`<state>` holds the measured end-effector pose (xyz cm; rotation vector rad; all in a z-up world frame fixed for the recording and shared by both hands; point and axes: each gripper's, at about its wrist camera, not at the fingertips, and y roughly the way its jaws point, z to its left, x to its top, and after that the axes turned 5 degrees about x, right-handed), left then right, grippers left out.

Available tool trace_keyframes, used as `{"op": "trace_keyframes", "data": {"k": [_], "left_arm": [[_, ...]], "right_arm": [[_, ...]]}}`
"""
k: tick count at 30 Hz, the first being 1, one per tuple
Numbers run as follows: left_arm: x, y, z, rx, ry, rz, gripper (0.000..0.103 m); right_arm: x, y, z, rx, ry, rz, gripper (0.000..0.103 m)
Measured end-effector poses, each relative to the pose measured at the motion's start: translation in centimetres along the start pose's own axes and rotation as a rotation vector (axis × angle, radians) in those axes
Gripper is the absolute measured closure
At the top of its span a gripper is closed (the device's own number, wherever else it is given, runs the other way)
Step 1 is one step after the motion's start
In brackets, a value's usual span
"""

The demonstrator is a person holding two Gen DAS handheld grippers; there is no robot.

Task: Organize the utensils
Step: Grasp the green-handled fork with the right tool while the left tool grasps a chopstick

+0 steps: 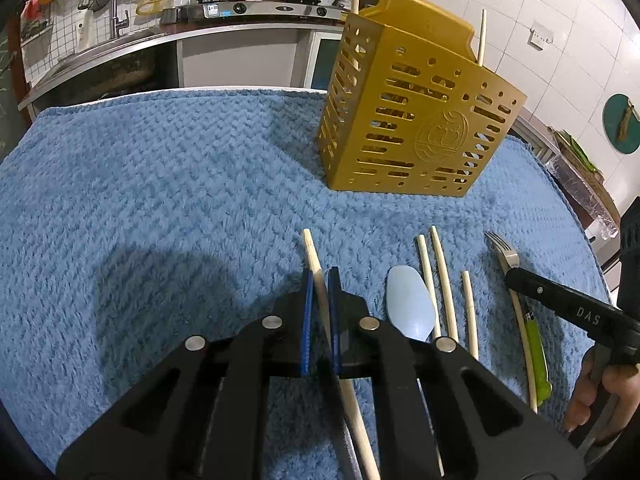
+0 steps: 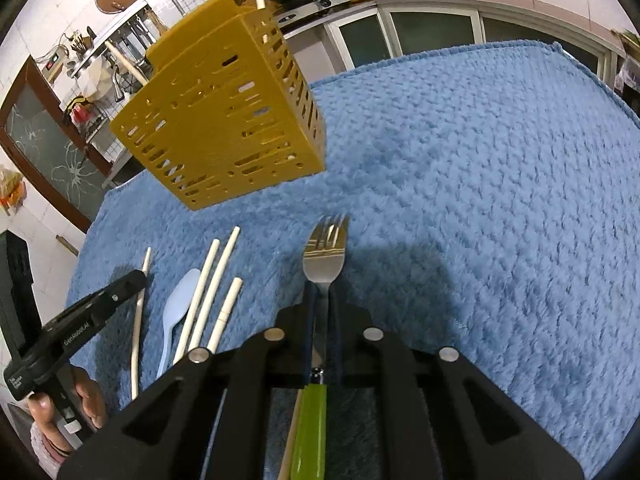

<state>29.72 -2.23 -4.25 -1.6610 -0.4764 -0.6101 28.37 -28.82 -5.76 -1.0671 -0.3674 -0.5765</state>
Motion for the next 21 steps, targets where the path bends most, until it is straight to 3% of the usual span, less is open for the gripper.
{"op": "trace_keyframes", "data": {"k": [8,15,21], "left_arm": [[-0.1,0.3,-0.2,0.006,0.008,-0.001,0.097],[-0.1,0.6,-0.2,0.010,0.011,0.004,0.097],[-0.1,0.5,-0.2,0.011,0.014,-0.002,0.097]], "right_arm": [[-0.1,-0.7,0.8,-0.024,-0.037,-0.030,0.092],[-0.1,-0.1,1.3,-0.050,-0.079,-0.006,0.095],[0.0,-0.6,2.8,-0.125,-0.153,-0.036,0.101]]}}
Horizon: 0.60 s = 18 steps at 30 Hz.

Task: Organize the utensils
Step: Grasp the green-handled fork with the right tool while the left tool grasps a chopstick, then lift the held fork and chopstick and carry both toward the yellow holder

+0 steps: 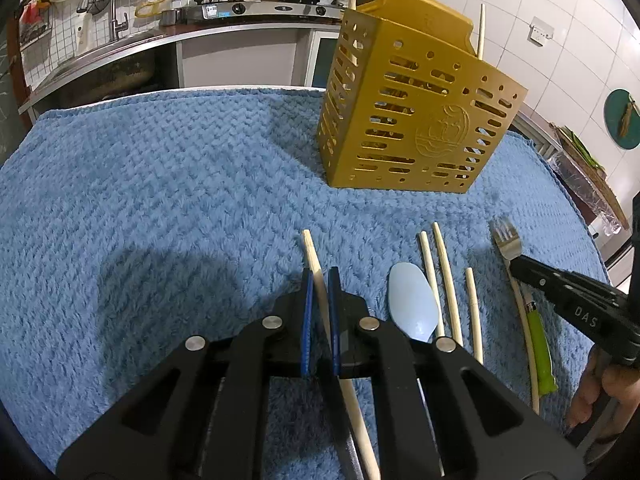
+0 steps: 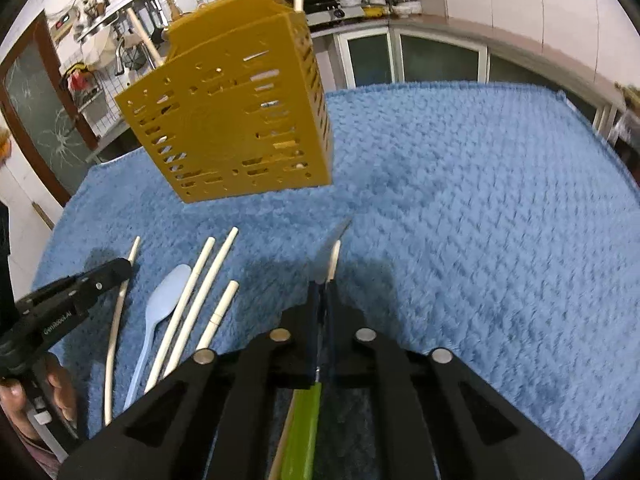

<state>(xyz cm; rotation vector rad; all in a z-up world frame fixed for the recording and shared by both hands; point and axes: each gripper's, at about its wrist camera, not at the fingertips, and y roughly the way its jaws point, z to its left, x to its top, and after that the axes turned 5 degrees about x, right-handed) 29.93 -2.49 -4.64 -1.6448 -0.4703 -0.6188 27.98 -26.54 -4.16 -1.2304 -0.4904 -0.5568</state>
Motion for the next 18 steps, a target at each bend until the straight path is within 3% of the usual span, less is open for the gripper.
{"op": "trace_keyframes", "data": {"k": [12,18], "left_arm": [[0.0,-1.6,0.1,-0.005,-0.010,-0.038,0.099],[0.6,-6.0,-0.8,-0.024,0.034,-0.154,0.099]], "right_arm": [[0.4,-3.4,0.8,-0.024,-0.026,-0.106,0.101],[0.8,-6.5,1.6,0.005,-0.039,-0.192,0.101]]}}
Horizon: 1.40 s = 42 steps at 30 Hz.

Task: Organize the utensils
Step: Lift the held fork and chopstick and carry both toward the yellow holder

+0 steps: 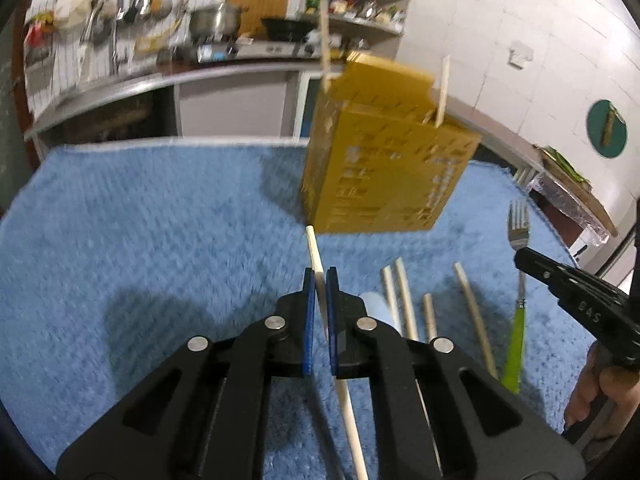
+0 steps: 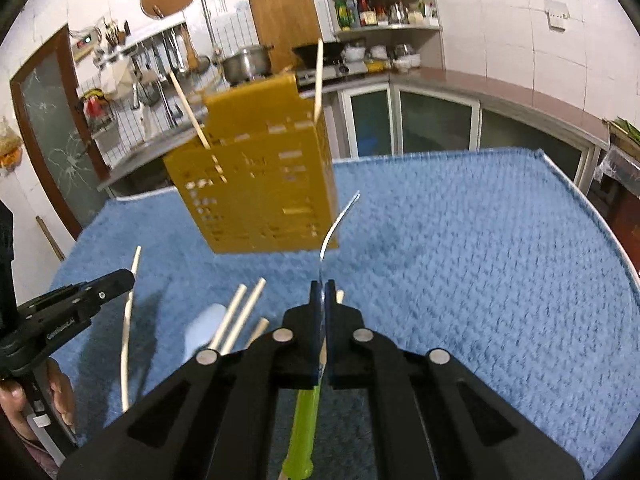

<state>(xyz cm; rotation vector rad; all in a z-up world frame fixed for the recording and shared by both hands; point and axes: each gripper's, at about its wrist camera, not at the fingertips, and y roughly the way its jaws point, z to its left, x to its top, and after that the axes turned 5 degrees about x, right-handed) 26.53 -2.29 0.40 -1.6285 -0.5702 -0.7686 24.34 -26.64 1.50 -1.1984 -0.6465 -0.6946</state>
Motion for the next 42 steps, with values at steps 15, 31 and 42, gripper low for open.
{"op": "trace_keyframes", "data": {"k": [15,31,42], "left_arm": [[2.8,-1.6,-1.6,-0.022,0.066,-0.005,0.103],[0.2,8.7,-1.2,0.000,0.003,0.324,0.096],[-0.2,9.2,-3.4,0.040,0.049,0.283,0.067]], "right_arm": [[1.0,-1.8,0.3,0.023,-0.032,-0.071,0.101],[-0.1,1.8,-1.6,0.019,0.003,0.007,0.101],[-0.7,2.8,-2.5,0.010,0.033,0.014,0.101]]}}
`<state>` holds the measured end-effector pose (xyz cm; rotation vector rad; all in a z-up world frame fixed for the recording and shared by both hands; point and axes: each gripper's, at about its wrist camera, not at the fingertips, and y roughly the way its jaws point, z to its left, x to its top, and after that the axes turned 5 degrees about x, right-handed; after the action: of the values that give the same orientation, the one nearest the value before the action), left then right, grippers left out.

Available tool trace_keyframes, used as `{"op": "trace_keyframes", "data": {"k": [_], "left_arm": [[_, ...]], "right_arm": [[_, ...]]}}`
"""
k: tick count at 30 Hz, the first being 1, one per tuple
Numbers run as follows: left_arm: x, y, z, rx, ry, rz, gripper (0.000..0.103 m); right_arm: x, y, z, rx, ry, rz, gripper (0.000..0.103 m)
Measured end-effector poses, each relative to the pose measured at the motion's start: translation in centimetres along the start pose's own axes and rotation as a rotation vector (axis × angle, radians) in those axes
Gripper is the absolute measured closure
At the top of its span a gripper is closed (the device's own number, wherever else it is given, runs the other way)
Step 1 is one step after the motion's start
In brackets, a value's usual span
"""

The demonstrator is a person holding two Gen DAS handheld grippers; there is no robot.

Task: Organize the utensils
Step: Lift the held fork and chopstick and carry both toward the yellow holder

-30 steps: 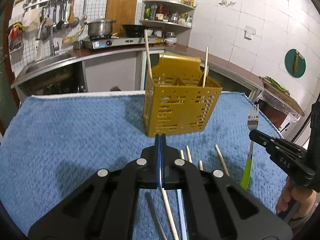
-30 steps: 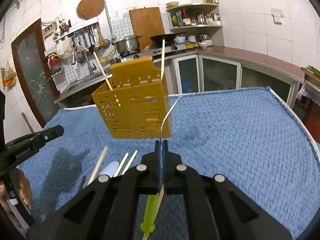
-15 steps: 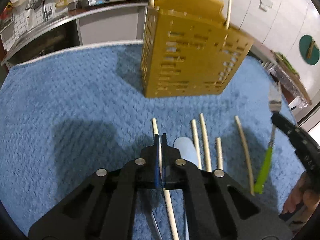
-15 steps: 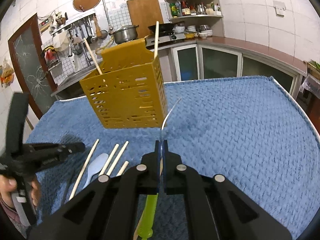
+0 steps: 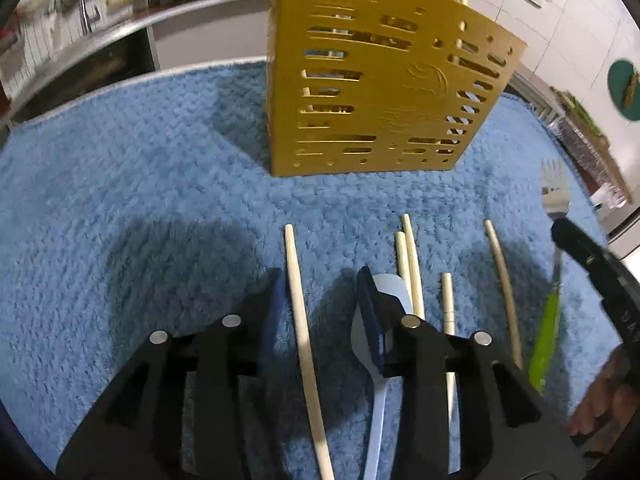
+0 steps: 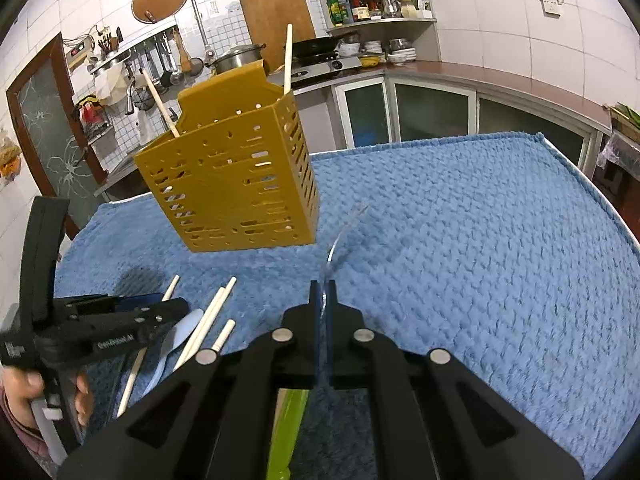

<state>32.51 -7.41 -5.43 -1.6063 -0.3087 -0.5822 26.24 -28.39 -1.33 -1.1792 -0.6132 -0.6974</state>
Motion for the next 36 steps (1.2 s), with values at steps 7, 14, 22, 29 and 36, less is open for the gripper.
{"op": "trace_keyframes", "data": {"k": [7,14,22,29,36], "left_arm": [[-0.5,-0.1,0.5,0.007,-0.033,-0.054,0.084],[-0.5,0.0,1.8,-0.032,-0.102,-0.060,0.097],[0.1,0.5,2.0,-0.046,-0.113,-0.074,0.098],[-0.3,-0.3,2.1,-0.069,-0.126,-0.093,0.098],[-0.7,-4.3,1.2,-0.079,-0.094,-0.212,0.098]], "right_arm": [[-0.2,0.7,-0.2,-0.002,0.015,0.014,0.100],[-1.0,1.4,0.4,-0.023,0.003,0.022,0.100],[-1.5,1.6,1.2,-0.043,-0.032,0.027,0.101],[-1.2,0.5,0.9,-0.036,-0.023,-0.014,0.101],[-0.7,-1.4,0.9,-0.002,-0.014,-0.084,0.101]]}}
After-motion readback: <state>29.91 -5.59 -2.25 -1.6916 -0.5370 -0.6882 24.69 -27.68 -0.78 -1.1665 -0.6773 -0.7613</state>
